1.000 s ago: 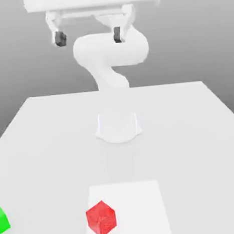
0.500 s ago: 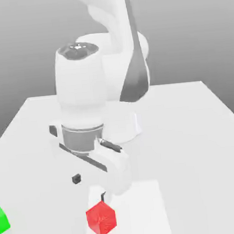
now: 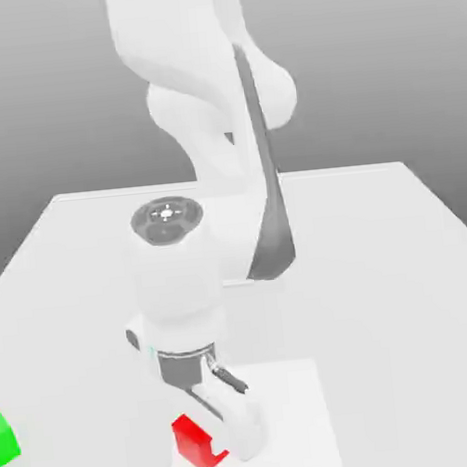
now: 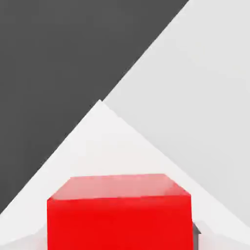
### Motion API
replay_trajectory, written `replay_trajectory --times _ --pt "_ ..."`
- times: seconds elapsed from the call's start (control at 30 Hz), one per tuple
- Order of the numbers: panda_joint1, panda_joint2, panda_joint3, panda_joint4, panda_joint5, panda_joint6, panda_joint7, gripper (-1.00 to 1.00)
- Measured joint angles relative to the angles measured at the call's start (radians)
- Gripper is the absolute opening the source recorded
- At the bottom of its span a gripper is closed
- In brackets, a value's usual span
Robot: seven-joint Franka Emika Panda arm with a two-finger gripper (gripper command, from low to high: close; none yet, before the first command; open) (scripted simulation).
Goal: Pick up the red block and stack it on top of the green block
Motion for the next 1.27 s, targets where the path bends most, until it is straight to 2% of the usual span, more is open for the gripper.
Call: replay_trajectory --times 0.07,0.17,1.0,1.13,1.17,1.27 --pt "-0.006 -0.068 0.012 -0.011 0.025 -0.058 -0.018 -1.00" --pt "-0.015 -0.089 -0.019 0.006 0.049 -0.094 0.068 -1.00" --pt "-0.138 -0.013 -0.373 0.243 0.188 -0.264 1.131 -1.00" --pt "-0.165 0.098 -0.359 0.259 0.248 -0.174 1.138 -1.00" --pt "-0.174 0.127 -0.349 0.261 0.262 -0.148 1.130 1.00" --pt "-0.174 0.127 -0.349 0.261 0.262 -0.147 1.130 1.00"
